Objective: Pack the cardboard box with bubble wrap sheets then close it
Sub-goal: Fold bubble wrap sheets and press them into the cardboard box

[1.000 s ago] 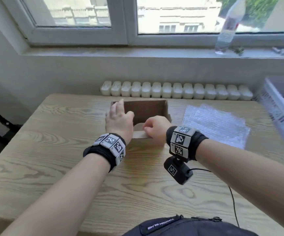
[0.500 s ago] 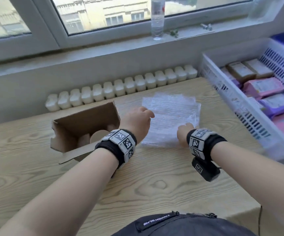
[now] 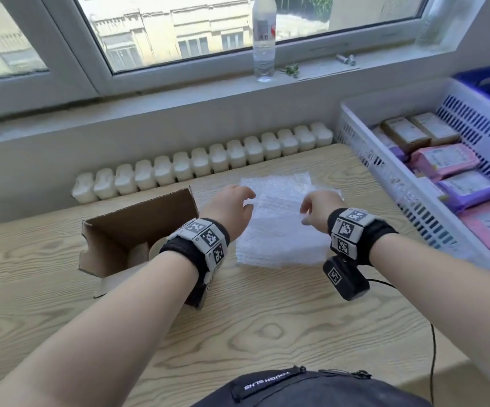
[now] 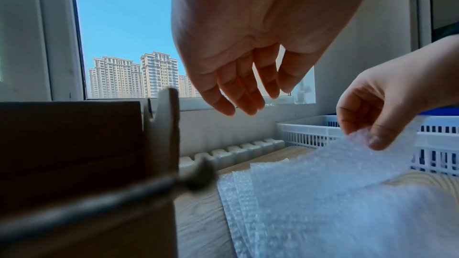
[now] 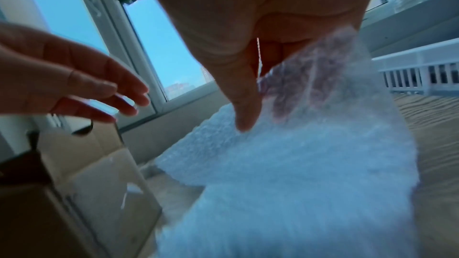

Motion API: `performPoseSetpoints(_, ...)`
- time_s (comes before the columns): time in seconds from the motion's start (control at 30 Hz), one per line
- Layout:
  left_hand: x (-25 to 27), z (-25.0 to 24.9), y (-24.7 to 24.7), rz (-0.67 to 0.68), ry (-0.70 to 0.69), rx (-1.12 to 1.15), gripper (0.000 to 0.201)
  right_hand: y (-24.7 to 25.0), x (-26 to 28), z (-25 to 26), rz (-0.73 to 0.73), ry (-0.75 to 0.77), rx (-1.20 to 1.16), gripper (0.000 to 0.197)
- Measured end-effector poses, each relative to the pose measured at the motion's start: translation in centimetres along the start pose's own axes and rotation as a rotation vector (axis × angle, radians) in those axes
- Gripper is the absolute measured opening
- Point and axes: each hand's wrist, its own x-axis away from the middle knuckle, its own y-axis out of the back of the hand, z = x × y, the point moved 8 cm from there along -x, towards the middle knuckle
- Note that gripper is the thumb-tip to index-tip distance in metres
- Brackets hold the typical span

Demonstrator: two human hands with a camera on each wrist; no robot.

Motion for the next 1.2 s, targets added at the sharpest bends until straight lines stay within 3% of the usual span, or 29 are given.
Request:
performPoseSetpoints(0.1, -0.1, 0.4, 1.3, -0.036, 0.024, 0.007, 0.046, 3.4, 0.6, 1.0, -0.202, -0.021, -0.073, 0.015)
performPoseSetpoints(0.17, -0.1, 0.8, 2.5, -0.066, 0.061, 0.043, 0.064, 5.7, 1.0, 2.4, -0.307, 0.018, -0.155, 0.016)
performPoseSetpoints(0.27, 0.0, 1.8, 5.2, -0.151, 0.134, 0.225, 0.091, 9.1, 1.9, 5.4, -0.346, 0.152, -0.319, 0.016)
performPoseSetpoints(0.33, 0.1, 2.5, 7.0, -0.200, 0.177, 0.395, 0.099, 11.0, 2.6, 7.2, -0.281, 0.240, -0.477, 0.014)
performPoseSetpoints(0.43, 0.3, 3.0, 9.2, -0.214, 0.162, 0.600, 0.088, 13.5, 3.6, 9.3, -0.194, 0.315, -0.635, 0.012)
performPoseSetpoints(0.5, 0.3, 3.4, 10.3, -0.226, 0.130, 0.699, 0.062, 14.9, 4.0, 10.0, -0.170, 0.325, -0.738, 0.016)
performPoseSetpoints(0.57, 0.8, 3.8, 11.6, -0.272, 0.105, 0.771, 0.045, 15.8, 4.1, 10.2, -0.182, 0.285, -0.786, 0.006)
performPoseSetpoints(0.67, 1.6, 4.8, 13.1, -0.334, 0.126, 0.921, 0.050, 16.0, 3.8, 9.3, -0.180, 0.154, -0.703, 0.060)
performPoseSetpoints(0.77, 2.5, 6.4, 14.0, -0.393, 0.184, 1.080, 0.054, 14.4, 3.6, 8.9, -0.051, 0.109, -0.806, 0.079)
performPoseSetpoints(0.87, 3.7, 7.9, 15.0, -0.476, 0.220, 1.046, 0.055, 13.2, 3.6, 9.2, 0.008, 0.114, -1.058, 0.076)
performPoseSetpoints(0.97, 4.5, 8.0, 16.0, -0.473, 0.178, 0.935, 0.054, 14.0, 3.6, 9.5, -0.120, 0.166, -1.151, 0.051)
performPoseSetpoints(1.1, 5.2, 6.8, 16.6, -0.400, 0.092, 0.742, 0.053, 15.5, 4.6, 10.7, -0.267, 0.256, -0.888, 0.023)
performPoseSetpoints(1.2, 5.6, 6.3, 17.0, -0.395, 0.095, 0.615, 0.052, 15.5, 5.4, 12.1, -0.202, 0.282, -0.670, 0.041)
